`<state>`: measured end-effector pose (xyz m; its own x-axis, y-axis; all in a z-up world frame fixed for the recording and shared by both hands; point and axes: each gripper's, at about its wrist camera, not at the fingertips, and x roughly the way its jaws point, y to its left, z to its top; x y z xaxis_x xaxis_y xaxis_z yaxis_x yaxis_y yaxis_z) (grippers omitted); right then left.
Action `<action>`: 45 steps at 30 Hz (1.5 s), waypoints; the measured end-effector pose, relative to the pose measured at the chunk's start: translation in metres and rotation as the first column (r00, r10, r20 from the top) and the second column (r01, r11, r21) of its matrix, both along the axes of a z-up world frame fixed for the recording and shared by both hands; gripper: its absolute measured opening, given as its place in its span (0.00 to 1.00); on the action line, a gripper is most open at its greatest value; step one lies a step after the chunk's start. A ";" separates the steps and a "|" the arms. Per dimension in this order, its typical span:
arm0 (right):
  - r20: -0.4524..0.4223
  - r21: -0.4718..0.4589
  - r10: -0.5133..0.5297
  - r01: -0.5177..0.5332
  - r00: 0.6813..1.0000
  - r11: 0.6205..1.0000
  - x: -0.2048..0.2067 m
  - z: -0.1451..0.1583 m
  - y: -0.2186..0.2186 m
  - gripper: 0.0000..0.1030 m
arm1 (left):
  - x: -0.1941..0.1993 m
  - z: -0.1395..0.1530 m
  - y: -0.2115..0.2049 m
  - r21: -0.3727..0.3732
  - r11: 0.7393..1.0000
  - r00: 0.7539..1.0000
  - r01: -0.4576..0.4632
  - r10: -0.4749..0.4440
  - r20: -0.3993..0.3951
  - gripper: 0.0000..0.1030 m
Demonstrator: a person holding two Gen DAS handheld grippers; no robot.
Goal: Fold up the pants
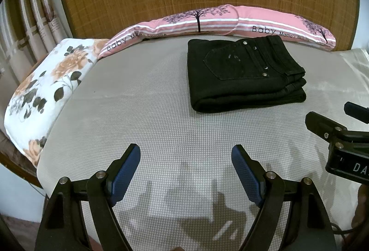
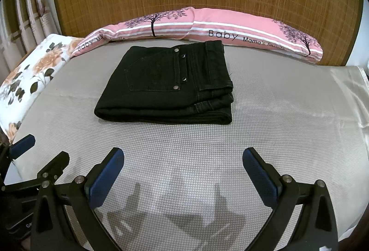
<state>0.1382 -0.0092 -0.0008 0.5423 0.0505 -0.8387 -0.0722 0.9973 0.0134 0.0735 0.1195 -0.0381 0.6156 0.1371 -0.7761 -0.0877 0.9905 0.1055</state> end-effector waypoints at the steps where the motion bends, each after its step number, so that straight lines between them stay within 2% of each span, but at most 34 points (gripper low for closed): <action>1: -0.001 0.002 -0.001 0.001 1.000 1.000 0.000 0.000 0.000 0.99 | 0.000 0.000 0.000 -0.002 1.000 1.000 -0.001 0.001 0.001 0.79; 45: -0.010 -0.004 0.005 -0.005 1.000 1.000 0.000 -0.006 -0.003 0.99 | 0.013 0.001 0.001 0.026 1.000 1.000 0.015 -0.015 0.004 0.79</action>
